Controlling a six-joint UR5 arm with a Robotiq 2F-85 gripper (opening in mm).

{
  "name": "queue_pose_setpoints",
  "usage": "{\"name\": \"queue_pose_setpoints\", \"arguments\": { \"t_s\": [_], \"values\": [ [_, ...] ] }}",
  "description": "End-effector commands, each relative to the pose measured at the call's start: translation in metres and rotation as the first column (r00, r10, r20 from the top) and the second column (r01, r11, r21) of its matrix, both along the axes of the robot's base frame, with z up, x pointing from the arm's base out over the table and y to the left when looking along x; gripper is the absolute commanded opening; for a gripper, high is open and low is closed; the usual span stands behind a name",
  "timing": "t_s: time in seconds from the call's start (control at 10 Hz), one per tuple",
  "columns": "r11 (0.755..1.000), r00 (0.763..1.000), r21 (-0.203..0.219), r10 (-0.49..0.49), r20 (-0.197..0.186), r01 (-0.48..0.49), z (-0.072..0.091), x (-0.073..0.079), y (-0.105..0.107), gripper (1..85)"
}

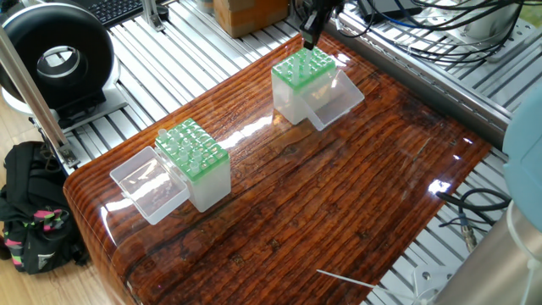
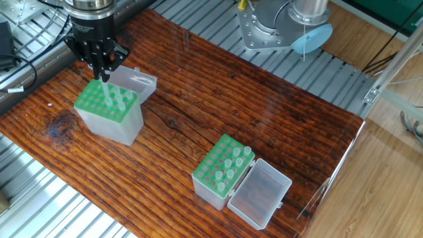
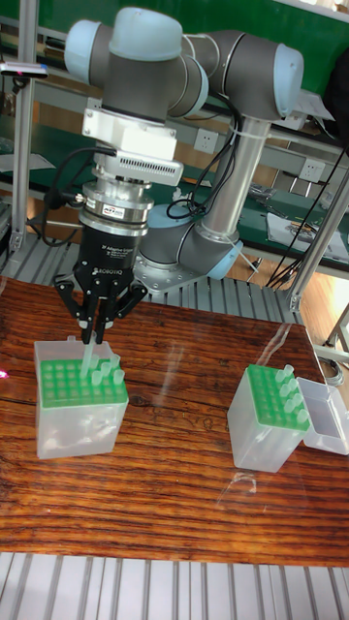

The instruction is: Transfer all large pipette tips from one holder to another

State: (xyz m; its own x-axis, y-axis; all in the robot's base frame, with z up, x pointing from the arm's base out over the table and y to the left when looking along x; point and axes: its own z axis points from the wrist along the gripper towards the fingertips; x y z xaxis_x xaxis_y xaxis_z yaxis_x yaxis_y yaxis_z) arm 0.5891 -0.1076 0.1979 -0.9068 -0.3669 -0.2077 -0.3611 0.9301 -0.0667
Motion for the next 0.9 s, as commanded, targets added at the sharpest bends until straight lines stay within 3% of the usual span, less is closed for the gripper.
{"name": "queue_pose_setpoints", "arguments": {
  "t_s": [0.0, 0.8],
  "values": [
    [1.0, 1.0, 0.021, 0.007, 0.01, -0.007, 0.002, 0.0023, 0.0048, 1.0],
    [1.0, 1.0, 0.008, 0.004, -0.019, -0.004, -0.0003, -0.0044, 0.0018, 1.0]
  ]
}}
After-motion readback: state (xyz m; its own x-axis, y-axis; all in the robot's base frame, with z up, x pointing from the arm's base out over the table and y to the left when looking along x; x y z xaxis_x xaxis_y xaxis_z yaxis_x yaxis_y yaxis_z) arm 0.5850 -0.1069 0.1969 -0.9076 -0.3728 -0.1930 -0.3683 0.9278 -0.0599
